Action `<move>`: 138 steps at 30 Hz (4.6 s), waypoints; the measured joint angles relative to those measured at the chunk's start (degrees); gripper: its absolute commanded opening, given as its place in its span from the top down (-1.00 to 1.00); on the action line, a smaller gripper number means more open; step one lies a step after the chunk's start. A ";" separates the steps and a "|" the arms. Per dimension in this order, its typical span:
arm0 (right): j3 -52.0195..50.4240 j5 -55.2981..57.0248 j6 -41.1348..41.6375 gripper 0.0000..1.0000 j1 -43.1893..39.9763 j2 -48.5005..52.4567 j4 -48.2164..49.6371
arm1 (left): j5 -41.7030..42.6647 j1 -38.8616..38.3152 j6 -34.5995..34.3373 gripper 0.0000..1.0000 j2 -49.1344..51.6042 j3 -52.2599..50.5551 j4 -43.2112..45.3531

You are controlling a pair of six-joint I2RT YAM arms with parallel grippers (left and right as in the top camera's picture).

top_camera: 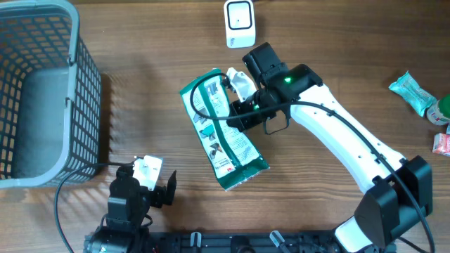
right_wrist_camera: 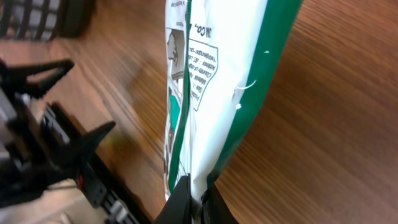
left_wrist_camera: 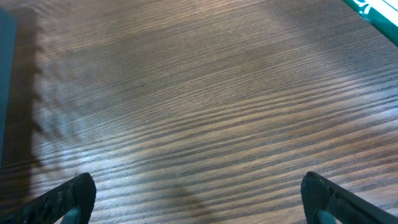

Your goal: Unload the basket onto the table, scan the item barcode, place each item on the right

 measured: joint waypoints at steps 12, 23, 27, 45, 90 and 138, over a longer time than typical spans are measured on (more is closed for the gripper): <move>-0.11 52.37 9.62 0.91 -0.04 0.00 13.55 | 0.00 0.00 0.00 -1.00 0.02 0.00 0.00; 0.00 90.33 -33.35 0.91 -0.04 17.70 65.40 | -0.02 0.00 0.00 -1.00 0.04 0.00 0.02; -0.24 96.30 -50.27 0.91 -0.02 28.37 81.20 | 0.02 0.00 0.00 -1.00 0.00 0.00 0.00; 1.31 93.44 -65.05 0.91 2.49 39.76 85.68 | 0.00 0.00 0.00 -1.00 0.00 0.00 -0.02; 8.70 66.71 -2.38 -0.43 -60.00 11.80 17.22 | 0.00 0.00 0.00 -1.00 0.00 0.00 0.00; -73.40 18.62 16.63 -0.99 -26.01 -97.96 66.10 | 0.00 0.00 0.00 -1.00 0.00 0.00 -0.02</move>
